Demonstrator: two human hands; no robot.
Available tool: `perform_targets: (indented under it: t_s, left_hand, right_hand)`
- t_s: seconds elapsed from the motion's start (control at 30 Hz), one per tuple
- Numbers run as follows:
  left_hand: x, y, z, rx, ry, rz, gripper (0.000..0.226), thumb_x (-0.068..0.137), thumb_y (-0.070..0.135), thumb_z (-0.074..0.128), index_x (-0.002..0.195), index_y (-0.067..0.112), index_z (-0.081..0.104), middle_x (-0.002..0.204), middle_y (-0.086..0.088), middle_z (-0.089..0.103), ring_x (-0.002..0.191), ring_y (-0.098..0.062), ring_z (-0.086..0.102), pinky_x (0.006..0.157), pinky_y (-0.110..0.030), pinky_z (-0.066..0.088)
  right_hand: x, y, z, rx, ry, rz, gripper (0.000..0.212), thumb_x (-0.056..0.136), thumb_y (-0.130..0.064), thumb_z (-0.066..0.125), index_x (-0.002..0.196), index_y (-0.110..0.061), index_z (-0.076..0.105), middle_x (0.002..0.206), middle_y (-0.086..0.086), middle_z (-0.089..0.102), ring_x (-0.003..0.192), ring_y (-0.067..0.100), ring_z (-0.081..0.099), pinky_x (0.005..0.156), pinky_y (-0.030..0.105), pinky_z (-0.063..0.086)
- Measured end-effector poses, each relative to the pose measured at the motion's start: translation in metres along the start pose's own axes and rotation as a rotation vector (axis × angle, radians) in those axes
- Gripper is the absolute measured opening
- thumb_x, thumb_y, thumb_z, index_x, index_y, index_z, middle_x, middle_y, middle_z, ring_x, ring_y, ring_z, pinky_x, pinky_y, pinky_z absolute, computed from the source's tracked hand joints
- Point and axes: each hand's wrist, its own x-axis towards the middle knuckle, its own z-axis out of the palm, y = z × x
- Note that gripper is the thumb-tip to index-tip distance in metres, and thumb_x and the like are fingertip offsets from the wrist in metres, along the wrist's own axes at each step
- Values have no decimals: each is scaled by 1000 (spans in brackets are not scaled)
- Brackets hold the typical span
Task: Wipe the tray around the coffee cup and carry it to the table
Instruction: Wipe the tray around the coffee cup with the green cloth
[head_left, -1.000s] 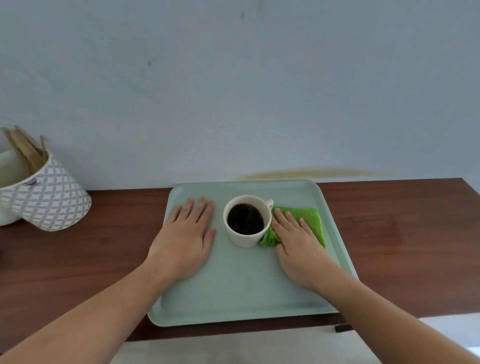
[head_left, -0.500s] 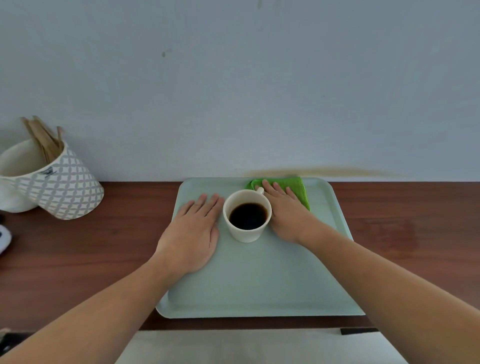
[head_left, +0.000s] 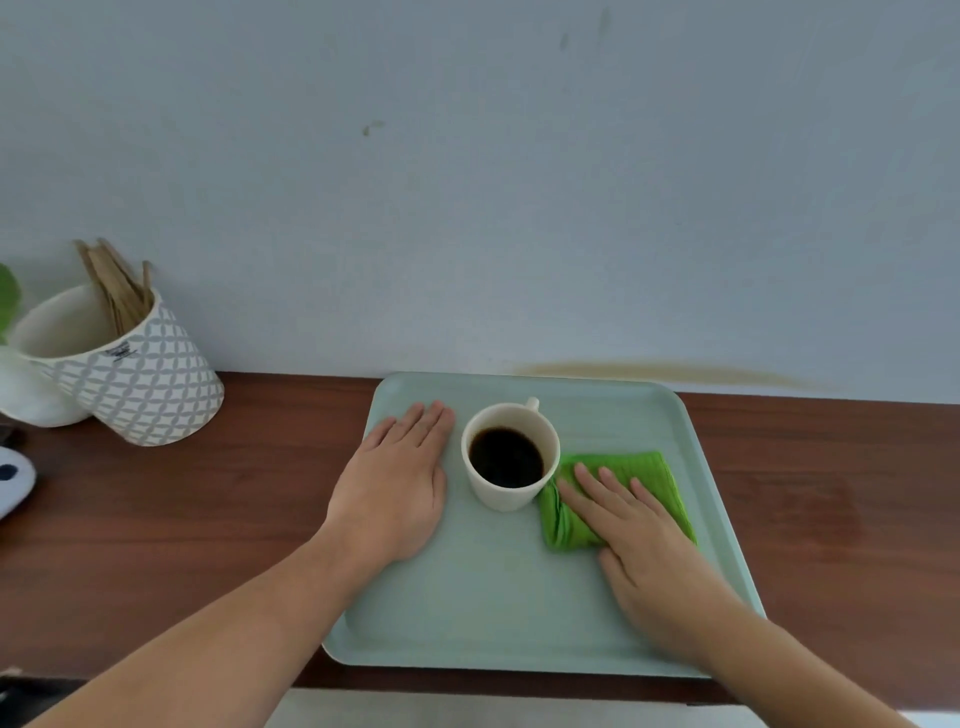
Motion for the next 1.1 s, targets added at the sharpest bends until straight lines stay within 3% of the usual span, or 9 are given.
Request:
perform_targets:
  t_s: [0.13, 0.33, 0.53, 0.73, 1.0, 1.1]
  left_hand:
    - [-1, 0, 0, -5, 1, 8, 61, 95, 29, 21, 156, 22, 13, 164, 5, 16, 150, -12, 10, 121, -33, 7]
    - [-2, 0, -1, 16, 1, 30, 62, 95, 30, 19, 156, 20, 14, 163, 3, 17, 150, -13, 12, 121, -34, 9]
    - [-1, -1, -1, 39, 16, 35, 62, 94, 31, 17, 155, 19, 19, 162, 2, 23, 148, -15, 18, 120, -35, 14]
    - [0, -1, 3, 31, 5, 8, 58, 99, 32, 23, 156, 20, 14, 163, 3, 18, 149, -14, 14, 121, -35, 10]
    - [0, -3, 5, 11, 10, 6, 58, 99, 32, 22, 156, 22, 12, 164, 5, 15, 150, -13, 10, 121, -33, 8]
    - [1, -2, 5, 6, 14, 12, 58, 100, 32, 22, 156, 22, 12, 164, 4, 15, 150, -13, 10, 121, -33, 7]
  right_hand:
    - [-17, 3, -2, 36, -43, 2, 68, 92, -23, 31, 150, -53, 14, 159, -30, 3, 147, -10, -8, 121, 20, -9]
    - [66, 23, -19, 33, 29, 73, 68, 95, -9, 37, 155, -36, 22, 164, -12, 15, 152, 7, 5, 125, 31, 0]
    - [100, 13, -9, -10, 28, -12, 60, 101, -13, 33, 157, -31, 21, 165, -12, 14, 152, 9, 6, 124, 31, 3]
    - [57, 4, -6, 40, 24, -12, 68, 95, -10, 36, 157, -32, 20, 164, -12, 14, 152, 7, 7, 124, 27, 0]
    - [-19, -30, 14, 59, 2, 9, 66, 92, -26, 27, 150, -49, 5, 160, -27, 0, 147, -9, -9, 123, 24, -4]
    - [-18, -29, 10, 71, -27, -13, 67, 92, -24, 31, 152, -48, 13, 160, -28, 4, 146, -12, -7, 122, 21, -5]
